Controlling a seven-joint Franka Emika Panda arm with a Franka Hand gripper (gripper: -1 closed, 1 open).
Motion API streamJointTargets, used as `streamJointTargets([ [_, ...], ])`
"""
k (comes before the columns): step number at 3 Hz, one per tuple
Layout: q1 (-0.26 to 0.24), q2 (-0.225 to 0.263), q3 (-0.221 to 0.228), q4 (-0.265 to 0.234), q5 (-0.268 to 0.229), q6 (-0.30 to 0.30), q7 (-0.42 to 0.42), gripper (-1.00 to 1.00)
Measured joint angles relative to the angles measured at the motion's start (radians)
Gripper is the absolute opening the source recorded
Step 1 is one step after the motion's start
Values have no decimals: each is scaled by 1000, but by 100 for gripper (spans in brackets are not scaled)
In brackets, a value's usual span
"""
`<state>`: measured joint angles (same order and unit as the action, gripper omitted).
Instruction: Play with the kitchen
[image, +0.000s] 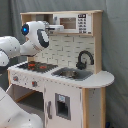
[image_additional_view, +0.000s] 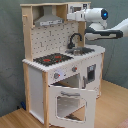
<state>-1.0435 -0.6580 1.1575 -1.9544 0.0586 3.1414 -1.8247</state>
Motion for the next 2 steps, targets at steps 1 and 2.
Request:
streamJointTargets([
  [1,70,1,-51,-45,0,22,-7,-100],
  [2,139,5,-101,-90,0,49,-18,-100],
])
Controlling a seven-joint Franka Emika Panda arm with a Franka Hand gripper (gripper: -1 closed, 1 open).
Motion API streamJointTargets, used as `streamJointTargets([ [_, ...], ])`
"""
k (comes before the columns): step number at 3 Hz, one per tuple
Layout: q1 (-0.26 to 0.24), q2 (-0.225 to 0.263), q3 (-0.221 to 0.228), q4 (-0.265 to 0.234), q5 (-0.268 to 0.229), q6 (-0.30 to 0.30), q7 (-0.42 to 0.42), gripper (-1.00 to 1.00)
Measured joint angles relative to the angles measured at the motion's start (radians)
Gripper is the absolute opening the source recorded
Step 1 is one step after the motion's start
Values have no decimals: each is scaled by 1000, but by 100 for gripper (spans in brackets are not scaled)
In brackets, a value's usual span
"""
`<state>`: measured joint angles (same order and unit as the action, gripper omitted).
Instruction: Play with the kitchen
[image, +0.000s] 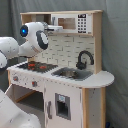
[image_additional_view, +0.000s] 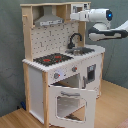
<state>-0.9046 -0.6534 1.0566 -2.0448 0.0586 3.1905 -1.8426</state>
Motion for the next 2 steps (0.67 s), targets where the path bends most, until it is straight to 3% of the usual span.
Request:
streamJointTargets([
  [2,133,24,-93,-80,0,75,-48,-100],
])
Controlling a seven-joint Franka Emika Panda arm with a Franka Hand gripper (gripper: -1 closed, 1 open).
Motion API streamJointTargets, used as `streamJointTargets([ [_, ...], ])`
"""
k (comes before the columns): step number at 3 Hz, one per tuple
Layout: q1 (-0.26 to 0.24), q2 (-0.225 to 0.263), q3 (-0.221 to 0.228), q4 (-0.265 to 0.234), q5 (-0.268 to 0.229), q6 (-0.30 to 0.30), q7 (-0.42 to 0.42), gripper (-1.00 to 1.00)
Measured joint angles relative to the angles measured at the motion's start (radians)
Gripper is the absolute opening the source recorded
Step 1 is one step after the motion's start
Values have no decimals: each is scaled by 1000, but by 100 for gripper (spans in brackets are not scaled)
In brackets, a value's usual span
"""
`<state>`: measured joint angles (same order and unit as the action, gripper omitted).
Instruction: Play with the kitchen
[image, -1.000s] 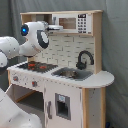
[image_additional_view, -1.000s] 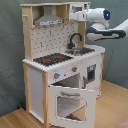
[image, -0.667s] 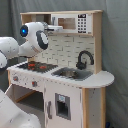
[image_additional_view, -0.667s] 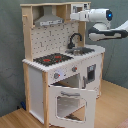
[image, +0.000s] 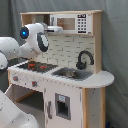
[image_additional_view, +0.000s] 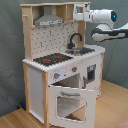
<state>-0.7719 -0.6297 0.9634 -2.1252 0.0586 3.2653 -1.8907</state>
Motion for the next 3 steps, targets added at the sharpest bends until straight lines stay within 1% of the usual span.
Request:
streamJointTargets([
  [1,71,0,-55,-41,0,25,-17,-100],
  [2,146,0,-113,-77,0,34,-38,-100],
  [3,181,0,-141,-94,-1,44,-49,-100],
])
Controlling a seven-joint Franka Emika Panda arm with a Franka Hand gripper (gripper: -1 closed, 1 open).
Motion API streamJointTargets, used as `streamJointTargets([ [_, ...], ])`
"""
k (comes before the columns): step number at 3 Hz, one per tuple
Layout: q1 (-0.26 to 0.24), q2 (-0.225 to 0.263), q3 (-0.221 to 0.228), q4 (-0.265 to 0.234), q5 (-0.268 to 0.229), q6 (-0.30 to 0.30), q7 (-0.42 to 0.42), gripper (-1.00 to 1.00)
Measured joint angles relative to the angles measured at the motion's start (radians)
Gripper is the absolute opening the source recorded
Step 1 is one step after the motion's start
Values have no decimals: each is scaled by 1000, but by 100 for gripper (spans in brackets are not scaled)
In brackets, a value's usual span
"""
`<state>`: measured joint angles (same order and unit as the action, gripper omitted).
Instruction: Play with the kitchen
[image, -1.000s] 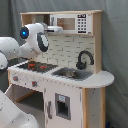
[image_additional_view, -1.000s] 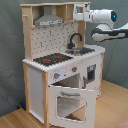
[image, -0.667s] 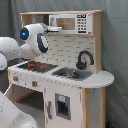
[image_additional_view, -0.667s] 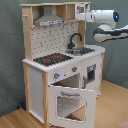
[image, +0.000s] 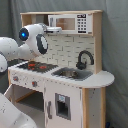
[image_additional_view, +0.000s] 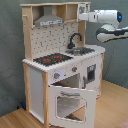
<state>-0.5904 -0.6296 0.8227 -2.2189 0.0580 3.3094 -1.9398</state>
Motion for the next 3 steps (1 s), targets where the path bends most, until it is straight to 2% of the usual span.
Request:
streamJointTargets([
  [1,3,-1,1,1,0,0,0,100],
  [2,52,-23,-8,1,0,1,0,100],
  [3,62,-89,-53,-62,1,7,1,100],
])
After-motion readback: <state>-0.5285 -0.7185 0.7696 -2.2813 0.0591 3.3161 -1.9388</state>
